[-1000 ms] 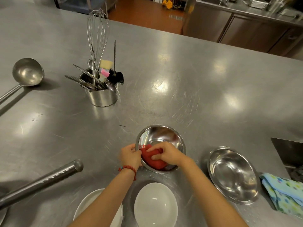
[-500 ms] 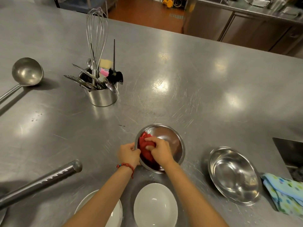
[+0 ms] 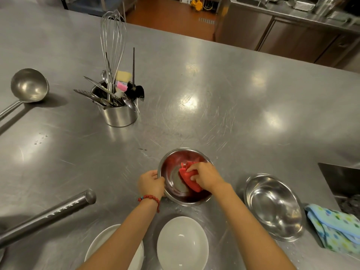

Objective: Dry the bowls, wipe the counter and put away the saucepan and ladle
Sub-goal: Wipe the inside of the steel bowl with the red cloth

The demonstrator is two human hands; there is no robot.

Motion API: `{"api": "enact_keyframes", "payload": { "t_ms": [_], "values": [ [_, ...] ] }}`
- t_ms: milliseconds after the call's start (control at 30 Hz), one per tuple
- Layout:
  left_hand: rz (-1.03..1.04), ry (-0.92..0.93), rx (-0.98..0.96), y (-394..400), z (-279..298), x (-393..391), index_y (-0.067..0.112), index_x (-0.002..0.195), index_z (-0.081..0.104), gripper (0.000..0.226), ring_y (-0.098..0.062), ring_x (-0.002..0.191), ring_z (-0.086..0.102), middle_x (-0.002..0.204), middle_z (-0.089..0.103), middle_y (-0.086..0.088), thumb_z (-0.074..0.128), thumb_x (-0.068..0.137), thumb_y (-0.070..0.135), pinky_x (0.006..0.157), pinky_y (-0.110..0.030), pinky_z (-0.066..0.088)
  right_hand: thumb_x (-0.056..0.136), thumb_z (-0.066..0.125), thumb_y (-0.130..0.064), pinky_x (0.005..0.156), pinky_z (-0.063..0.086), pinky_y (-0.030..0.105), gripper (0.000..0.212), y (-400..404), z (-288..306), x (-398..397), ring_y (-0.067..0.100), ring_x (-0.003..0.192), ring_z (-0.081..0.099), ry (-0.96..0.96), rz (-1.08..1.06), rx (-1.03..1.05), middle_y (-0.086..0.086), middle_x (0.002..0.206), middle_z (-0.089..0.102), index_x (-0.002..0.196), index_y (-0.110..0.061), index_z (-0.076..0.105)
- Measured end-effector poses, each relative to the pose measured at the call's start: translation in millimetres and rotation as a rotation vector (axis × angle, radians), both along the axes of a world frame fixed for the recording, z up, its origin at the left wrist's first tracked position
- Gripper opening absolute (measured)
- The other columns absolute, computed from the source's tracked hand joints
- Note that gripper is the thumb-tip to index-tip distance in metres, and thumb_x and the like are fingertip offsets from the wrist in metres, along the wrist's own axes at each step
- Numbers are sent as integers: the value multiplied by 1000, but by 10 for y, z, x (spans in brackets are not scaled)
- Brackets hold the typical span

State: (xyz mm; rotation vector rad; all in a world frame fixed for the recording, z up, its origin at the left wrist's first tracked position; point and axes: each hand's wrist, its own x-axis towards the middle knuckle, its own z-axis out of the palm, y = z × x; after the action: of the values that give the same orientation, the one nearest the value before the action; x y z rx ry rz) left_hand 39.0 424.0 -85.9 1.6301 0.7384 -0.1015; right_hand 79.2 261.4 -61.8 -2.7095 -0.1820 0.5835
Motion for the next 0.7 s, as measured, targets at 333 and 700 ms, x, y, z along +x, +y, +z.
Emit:
{"api": "enact_keyframes", "payload": {
  "t_ms": [333, 700],
  "values": [
    [-71, -6, 51, 54, 29, -5, 10, 56, 61, 25, -46, 72, 64, 67, 65, -26, 58, 76, -6, 64, -59, 55, 76, 69, -9, 90, 44, 25, 31, 371, -132, -257, 19, 104, 58, 27, -99, 367, 5, 111, 68, 104, -22, 70],
    [-97, -1, -12, -3, -21, -35, 14, 60, 60, 25, -44, 74, 66, 73, 68, -26, 56, 74, -6, 67, -57, 56, 80, 68, -13, 94, 44, 29, 33, 433, -103, -290, 25, 104, 59, -218, -645, 587, 11, 115, 66, 112, -20, 66]
  ]
}}
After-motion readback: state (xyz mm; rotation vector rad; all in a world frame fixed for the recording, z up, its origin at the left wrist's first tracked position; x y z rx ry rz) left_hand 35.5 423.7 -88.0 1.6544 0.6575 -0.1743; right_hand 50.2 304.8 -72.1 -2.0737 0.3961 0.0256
